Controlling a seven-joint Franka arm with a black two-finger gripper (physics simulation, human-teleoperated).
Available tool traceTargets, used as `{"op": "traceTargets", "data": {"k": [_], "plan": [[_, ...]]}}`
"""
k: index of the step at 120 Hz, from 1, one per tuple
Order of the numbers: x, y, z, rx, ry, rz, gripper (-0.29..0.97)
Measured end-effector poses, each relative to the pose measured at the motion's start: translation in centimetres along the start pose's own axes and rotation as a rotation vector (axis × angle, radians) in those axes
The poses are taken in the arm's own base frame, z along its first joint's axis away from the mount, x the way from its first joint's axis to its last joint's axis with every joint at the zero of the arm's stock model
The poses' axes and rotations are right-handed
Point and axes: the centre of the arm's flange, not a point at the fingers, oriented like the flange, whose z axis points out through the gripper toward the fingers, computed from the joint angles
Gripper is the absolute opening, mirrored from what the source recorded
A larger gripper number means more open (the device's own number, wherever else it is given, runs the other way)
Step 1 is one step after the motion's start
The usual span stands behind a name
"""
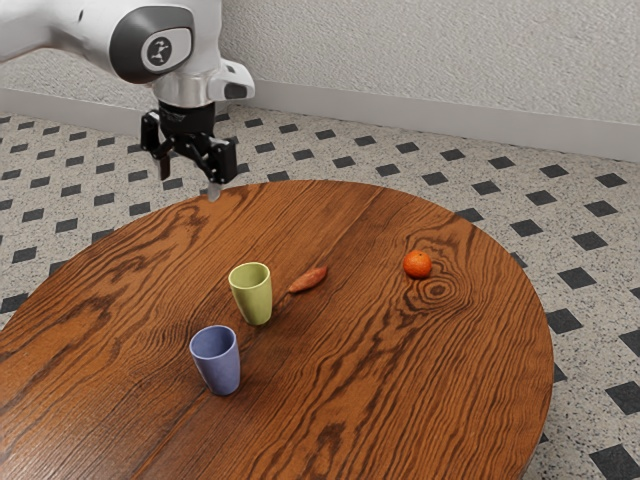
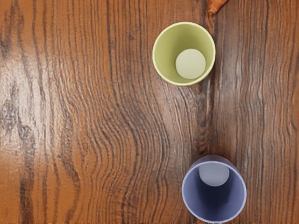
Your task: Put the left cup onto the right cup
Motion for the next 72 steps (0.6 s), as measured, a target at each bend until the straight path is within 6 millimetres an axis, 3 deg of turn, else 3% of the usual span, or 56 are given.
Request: {"op": "traceTargets", "data": {"k": [22, 30, 48, 59, 72], "plan": [[0.4, -0.3, 0.0, -0.006, -0.005, -0.022, 0.68], [2.0, -0.9, 0.7, -0.006, -0.011, -0.042, 0.68], [6.7, -4.8, 2.8, -0.021, -0.021, -0.129, 0.68], [9.0, -5.0, 4.8, -0.042, -0.042, -0.145, 0.68], [10.0, -5.0, 7.8, -0.072, -0.076, -0.155, 0.68]]}}
